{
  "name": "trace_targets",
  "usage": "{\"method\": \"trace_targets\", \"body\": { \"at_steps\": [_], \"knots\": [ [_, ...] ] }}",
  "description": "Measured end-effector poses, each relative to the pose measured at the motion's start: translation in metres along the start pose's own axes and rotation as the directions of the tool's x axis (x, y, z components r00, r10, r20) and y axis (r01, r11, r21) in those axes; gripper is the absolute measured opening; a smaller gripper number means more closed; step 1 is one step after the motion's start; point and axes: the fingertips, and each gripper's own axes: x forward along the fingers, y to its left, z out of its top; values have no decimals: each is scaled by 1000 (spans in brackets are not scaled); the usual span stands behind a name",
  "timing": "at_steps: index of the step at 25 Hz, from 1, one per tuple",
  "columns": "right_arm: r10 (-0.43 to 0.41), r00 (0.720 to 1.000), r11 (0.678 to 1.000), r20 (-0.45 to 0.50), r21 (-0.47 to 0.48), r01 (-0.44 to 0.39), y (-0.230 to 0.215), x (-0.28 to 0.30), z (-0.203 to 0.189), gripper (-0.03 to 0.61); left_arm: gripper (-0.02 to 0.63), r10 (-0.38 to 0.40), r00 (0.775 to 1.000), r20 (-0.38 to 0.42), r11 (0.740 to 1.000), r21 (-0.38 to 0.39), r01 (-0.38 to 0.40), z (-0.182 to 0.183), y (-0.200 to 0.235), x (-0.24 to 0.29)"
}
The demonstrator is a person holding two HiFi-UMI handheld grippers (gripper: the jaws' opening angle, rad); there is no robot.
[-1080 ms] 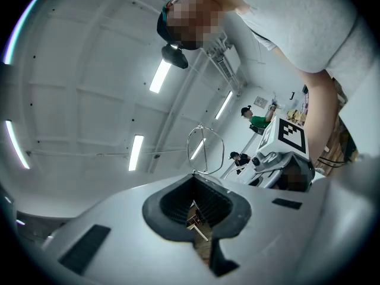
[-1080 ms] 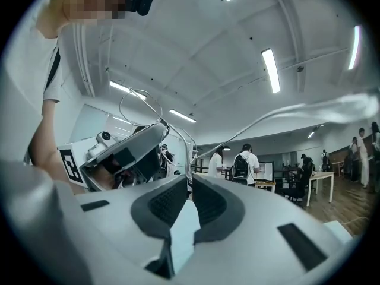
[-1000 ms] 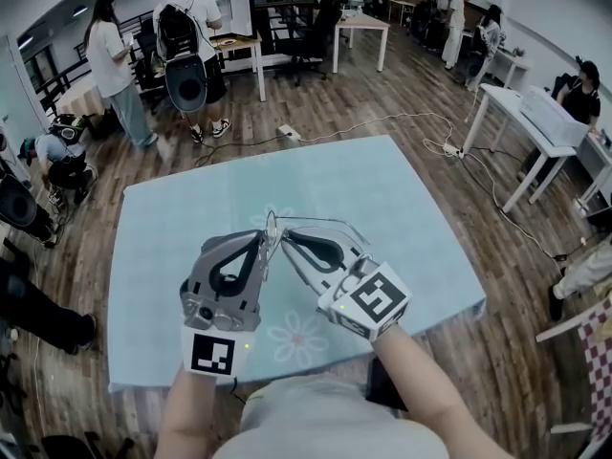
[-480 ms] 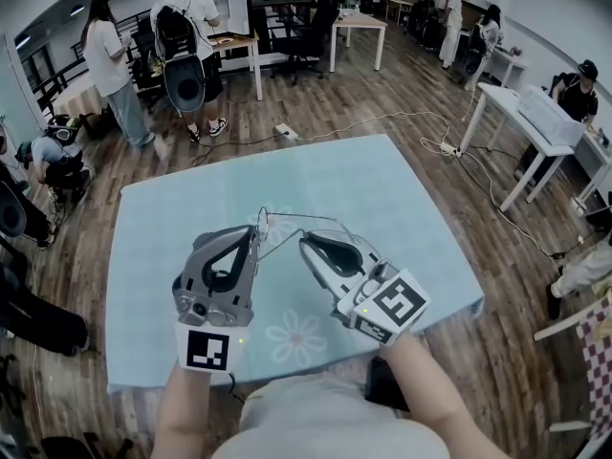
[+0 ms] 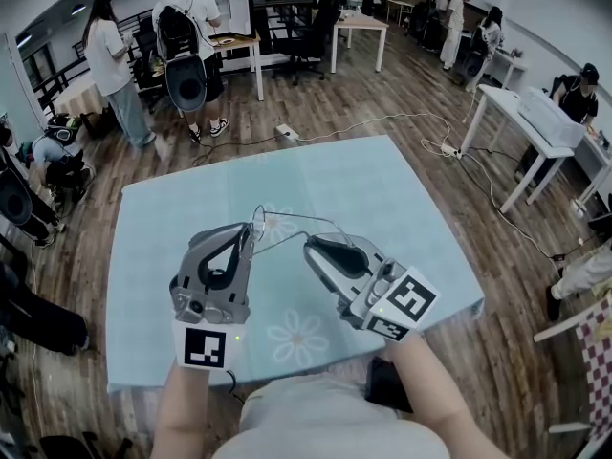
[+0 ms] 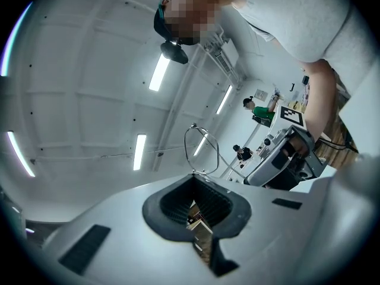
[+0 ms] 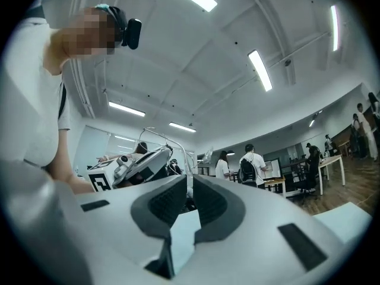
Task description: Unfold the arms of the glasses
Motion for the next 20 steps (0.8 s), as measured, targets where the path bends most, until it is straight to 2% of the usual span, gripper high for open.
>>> {"method": "trace_targets", "body": {
  "at_steps": [7, 10, 14, 20],
  "knots": [
    [56, 997, 997, 57, 57, -59, 4, -13, 4, 35, 8, 8, 1000, -6, 1000, 12, -8, -2, -1, -4],
    [80, 993, 994, 84, 71, -86, 5, -20, 7, 35, 8, 9, 1000, -4, 999, 47, -9, -2, -1, -5],
    [95, 991, 991, 99, 82, -103, 5, -29, 10, 35, 8, 13, 1000, -1, 988, 155, -13, 4, -2, -4],
    [77, 992, 993, 100, 78, -85, 2, -38, 14, 35, 8, 57, 998, -1, 945, 322, -54, 13, -3, -2]
  ]
}}
